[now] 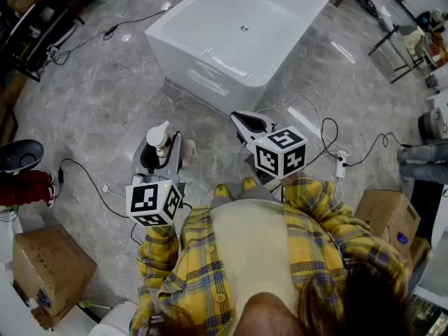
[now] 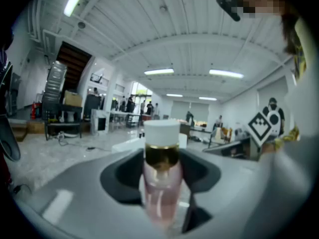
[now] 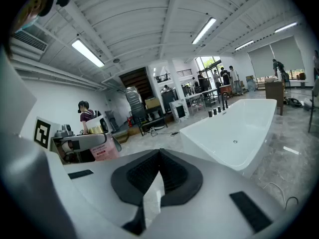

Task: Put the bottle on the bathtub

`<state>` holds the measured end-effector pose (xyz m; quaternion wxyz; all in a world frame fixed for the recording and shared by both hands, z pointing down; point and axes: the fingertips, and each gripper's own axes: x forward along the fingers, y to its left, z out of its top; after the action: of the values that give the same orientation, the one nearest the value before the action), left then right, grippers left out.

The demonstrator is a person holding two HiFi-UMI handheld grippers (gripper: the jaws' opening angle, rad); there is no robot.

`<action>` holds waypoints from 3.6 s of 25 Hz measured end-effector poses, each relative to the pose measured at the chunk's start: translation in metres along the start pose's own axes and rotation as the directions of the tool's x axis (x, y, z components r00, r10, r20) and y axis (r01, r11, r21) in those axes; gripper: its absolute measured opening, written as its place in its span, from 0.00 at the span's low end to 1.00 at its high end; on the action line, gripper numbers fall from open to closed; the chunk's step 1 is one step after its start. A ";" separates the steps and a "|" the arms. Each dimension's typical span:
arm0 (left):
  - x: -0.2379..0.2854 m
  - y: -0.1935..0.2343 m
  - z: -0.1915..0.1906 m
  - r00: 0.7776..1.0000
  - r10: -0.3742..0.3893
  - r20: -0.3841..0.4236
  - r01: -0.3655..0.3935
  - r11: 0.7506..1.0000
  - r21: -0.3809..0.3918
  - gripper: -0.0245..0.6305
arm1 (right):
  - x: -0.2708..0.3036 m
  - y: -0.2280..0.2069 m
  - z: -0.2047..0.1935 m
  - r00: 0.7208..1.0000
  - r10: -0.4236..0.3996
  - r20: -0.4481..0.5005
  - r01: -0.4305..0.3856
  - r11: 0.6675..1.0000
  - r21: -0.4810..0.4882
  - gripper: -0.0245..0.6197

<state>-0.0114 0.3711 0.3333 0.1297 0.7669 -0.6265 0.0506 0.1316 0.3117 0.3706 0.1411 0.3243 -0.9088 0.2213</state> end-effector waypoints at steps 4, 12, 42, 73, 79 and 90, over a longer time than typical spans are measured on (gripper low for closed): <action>0.001 0.013 0.000 1.000 0.005 0.006 -0.005 1.000 0.012 0.37 | 0.013 0.001 0.003 1.000 -0.003 0.007 0.003 1.000 -0.012 0.06; 0.005 0.027 -0.004 1.000 0.009 -0.009 -0.009 1.000 0.013 0.37 | 0.030 0.002 0.004 1.000 -0.005 0.000 0.005 1.000 -0.002 0.06; 0.117 0.079 -0.006 0.997 0.075 -0.027 -0.075 0.997 -0.008 0.37 | 0.127 -0.084 0.027 0.997 0.009 -0.077 -0.004 0.998 0.060 0.06; 0.286 0.094 0.029 0.993 0.071 -0.095 -0.070 0.997 0.015 0.37 | 0.187 -0.190 0.080 0.997 0.042 -0.059 -0.035 0.993 0.113 0.06; 0.319 0.113 0.036 0.995 0.061 -0.079 -0.059 0.998 0.029 0.37 | 0.200 -0.200 0.083 0.997 0.017 -0.070 -0.009 0.993 0.117 0.06; 0.404 0.179 0.055 0.997 -0.026 -0.067 0.031 0.996 0.078 0.37 | 0.274 -0.232 0.117 0.996 -0.064 -0.069 0.072 0.990 0.118 0.06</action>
<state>-0.1051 -0.0588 0.4022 0.1204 0.7783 -0.6083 0.0988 0.0637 -0.0513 0.4513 0.1585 0.3558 -0.8770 0.2813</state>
